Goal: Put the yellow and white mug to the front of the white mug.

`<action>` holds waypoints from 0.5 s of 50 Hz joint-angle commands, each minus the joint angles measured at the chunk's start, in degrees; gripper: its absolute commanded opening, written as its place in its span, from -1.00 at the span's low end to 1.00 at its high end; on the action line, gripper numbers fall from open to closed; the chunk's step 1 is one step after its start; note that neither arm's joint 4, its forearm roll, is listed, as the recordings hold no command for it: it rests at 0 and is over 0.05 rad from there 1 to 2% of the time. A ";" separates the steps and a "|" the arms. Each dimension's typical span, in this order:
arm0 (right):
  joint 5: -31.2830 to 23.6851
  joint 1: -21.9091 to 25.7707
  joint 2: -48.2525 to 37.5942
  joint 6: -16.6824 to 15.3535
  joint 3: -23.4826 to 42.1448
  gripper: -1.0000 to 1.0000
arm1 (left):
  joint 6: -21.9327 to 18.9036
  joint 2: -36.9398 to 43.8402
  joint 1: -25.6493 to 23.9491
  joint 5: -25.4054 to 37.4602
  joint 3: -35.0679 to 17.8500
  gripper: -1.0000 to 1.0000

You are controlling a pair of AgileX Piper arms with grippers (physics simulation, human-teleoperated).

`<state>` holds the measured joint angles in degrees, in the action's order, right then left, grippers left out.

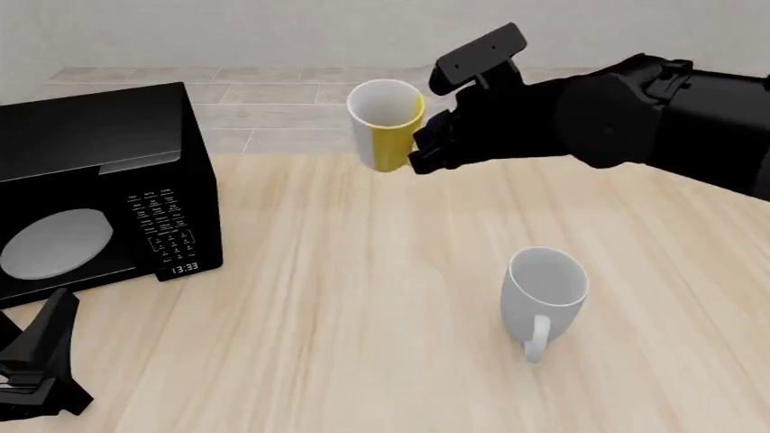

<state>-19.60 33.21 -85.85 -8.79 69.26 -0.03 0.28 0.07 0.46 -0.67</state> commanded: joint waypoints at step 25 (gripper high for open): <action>-1.96 -7.17 6.89 0.33 -2.84 -1.00 | -0.05 -0.05 -0.01 0.02 0.00 1.00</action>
<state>-21.44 28.15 -80.66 -8.91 67.25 -0.03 0.28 0.06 0.47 -0.67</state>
